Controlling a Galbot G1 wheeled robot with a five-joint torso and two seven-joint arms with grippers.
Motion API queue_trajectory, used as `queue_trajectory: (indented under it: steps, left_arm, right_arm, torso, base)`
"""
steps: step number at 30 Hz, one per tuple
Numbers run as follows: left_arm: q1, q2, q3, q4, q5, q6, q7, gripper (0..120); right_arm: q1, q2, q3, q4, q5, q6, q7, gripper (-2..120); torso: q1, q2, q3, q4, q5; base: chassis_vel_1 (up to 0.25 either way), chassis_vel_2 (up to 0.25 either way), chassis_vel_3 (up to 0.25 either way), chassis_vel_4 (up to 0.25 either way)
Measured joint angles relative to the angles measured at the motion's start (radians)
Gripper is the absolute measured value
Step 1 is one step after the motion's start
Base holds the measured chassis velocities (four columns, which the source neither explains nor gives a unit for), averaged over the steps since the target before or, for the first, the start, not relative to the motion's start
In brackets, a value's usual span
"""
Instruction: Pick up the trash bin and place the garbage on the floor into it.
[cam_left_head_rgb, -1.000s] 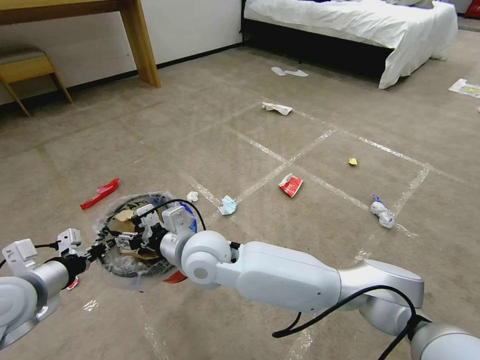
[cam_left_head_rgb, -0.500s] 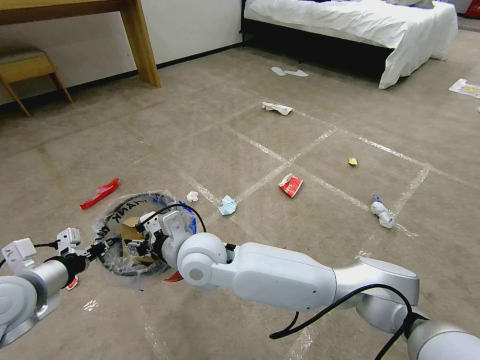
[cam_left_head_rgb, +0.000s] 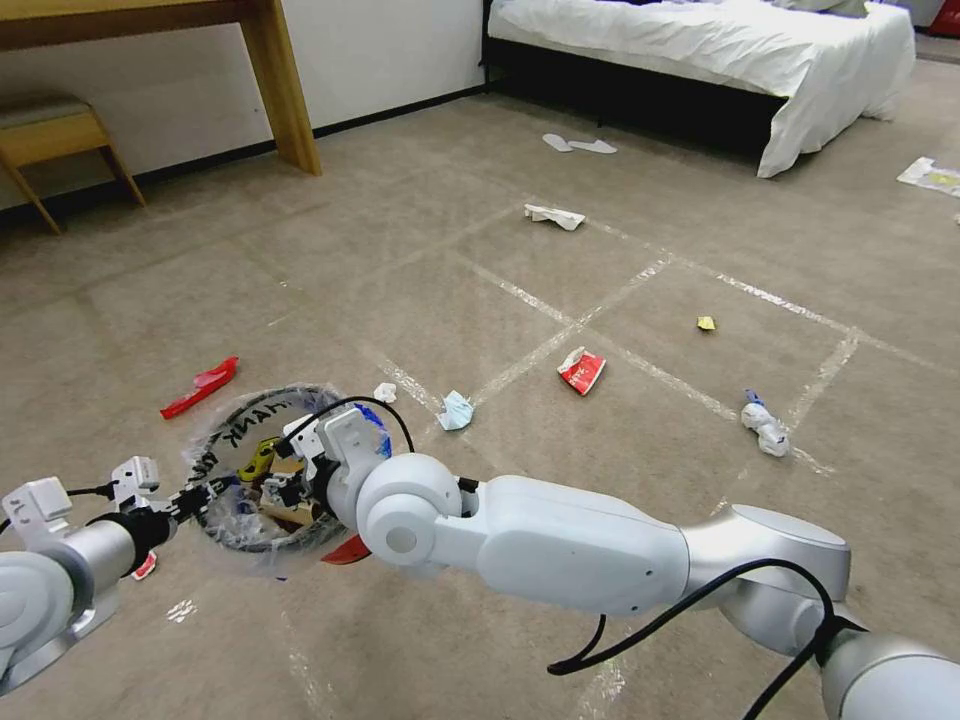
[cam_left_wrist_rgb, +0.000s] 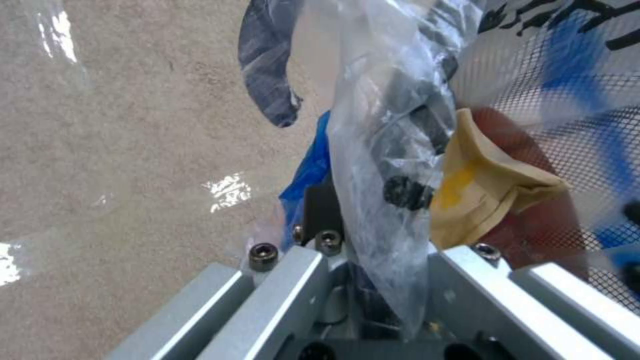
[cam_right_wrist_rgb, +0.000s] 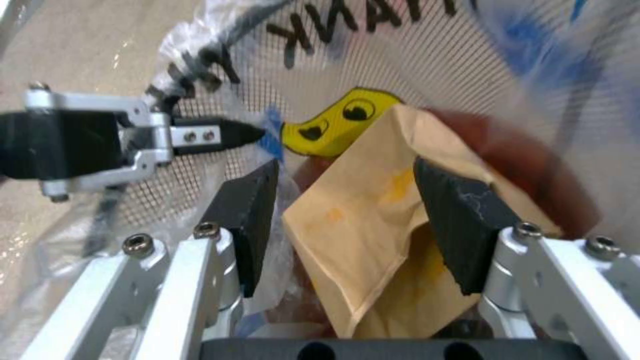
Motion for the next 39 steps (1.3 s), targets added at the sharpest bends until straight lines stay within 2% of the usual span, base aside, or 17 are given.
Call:
queue_trajectory:
  steps: [14,19,21,22,24,25,26,28,30,31,33,34,36,37,39]
  left_arm:
    - [-0.002,-0.002,-0.001,0.002,0.002,0.000,0.001,0]
    - [-0.003,-0.005,-0.003,0.005,0.005,0.000,0.002,0]
    - [-0.004,-0.004,-0.010,0.006,0.006,0.000,0.003,0]
    - [-0.004,-0.004,-0.010,0.006,0.006,0.000,0.003,0]
    - [-0.002,0.000,-0.021,0.006,0.006,0.000,0.003,0]
    - [-0.002,0.000,-0.021,0.006,0.006,0.000,0.003,0]
    - [-0.002,0.002,-0.026,0.010,0.013,0.000,0.004,0]
    - [-0.002,0.002,-0.029,0.014,0.019,0.000,0.005,0]
    - [-0.002,0.002,-0.040,0.026,0.034,0.000,0.006,0]
    - [-0.002,0.002,-0.040,0.026,0.034,0.000,0.006,0]
    - [-0.001,0.000,-0.052,0.038,0.051,0.000,0.010,0]
    - [-0.001,0.000,-0.052,0.038,0.051,0.000,0.010,0]
    - [-0.001,-0.003,-0.066,0.047,0.068,0.000,0.012,0]
    - [-0.001,-0.003,-0.066,0.047,0.068,0.000,0.012,0]
    - [-0.001,-0.010,-0.079,0.056,0.100,0.000,0.019,0]
  right_arm:
    - [0.015,0.007,0.042,0.012,0.011,-0.003,0.002,54]
    - [0.014,0.018,0.107,0.019,-0.019,0.079,-0.080,56]
    - [0.007,-0.004,0.172,0.045,-0.041,0.159,-0.166,66]
    - [0.007,-0.004,0.172,0.045,-0.041,0.159,-0.166,66]
    - [-0.015,-0.054,0.279,0.089,-0.066,0.232,-0.254,76]
    - [-0.015,-0.054,0.279,0.089,-0.066,0.232,-0.254,76]
    - [-0.034,-0.083,0.344,0.111,-0.082,0.259,-0.291,82]
    - [-0.050,-0.106,0.388,0.125,-0.090,0.281,-0.319,85]
    - [-0.108,-0.173,0.495,0.159,-0.119,0.331,-0.381,92]
    - [-0.108,-0.173,0.495,0.159,-0.119,0.331,-0.381,92]
    - [-0.197,-0.260,0.614,0.194,-0.165,0.366,-0.440,93]
    - [-0.197,-0.260,0.614,0.194,-0.165,0.366,-0.440,93]
    - [-0.291,-0.331,0.730,0.226,-0.224,0.398,-0.489,99]
    - [-0.291,-0.331,0.730,0.226,-0.224,0.398,-0.489,99]
    - [-0.423,-0.391,0.897,0.266,-0.302,0.435,-0.539,100]
  torso:
    - [0.000,0.000,0.000,0.0000,-0.0001]
    - [0.000,0.000,0.000,0.0001,-0.0001]
    - [0.000,0.000,0.000,0.0003,-0.0001]
    - [0.000,0.000,0.000,0.0003,-0.0001]
    - [0.000,0.000,0.000,0.0000,0.0000]
    - [0.000,0.000,0.000,0.0000,0.0000]
    - [0.000,0.000,0.000,-0.0001,0.0002]
    - [0.000,0.000,0.000,0.0000,0.0003]
    - [0.000,0.000,0.000,0.0000,0.0003]
    - [0.000,0.000,0.000,0.0000,0.0003]
    - [0.000,0.000,0.000,0.0002,0.0003]
    - [0.000,0.000,0.000,0.0002,0.0003]
    - [0.000,0.000,0.000,-0.0004,0.0005]
    - [0.000,0.000,0.000,-0.0004,0.0005]
    - [0.000,0.000,0.000,-0.0003,0.0005]
  base:
    - [0.000,0.000,0.000,0.000]
    - [0.000,0.000,0.000,0.000]
    - [0.000,0.000,0.000,0.000]
    - [0.000,0.000,0.000,0.000]
    - [0.000,0.000,0.000,0.000]
    - [0.000,0.000,0.000,0.000]
    - [0.000,0.000,0.000,0.000]
    - [0.000,0.000,0.000,0.000]
    - [0.000,0.000,0.000,0.000]
    - [0.000,0.000,0.000,0.000]
    - [0.000,0.000,0.000,0.000]
    - [0.000,0.000,0.000,0.000]
    - [0.000,0.000,0.000,0.000]
    - [0.000,0.000,0.000,0.000]
    - [0.000,0.000,0.000,0.000]
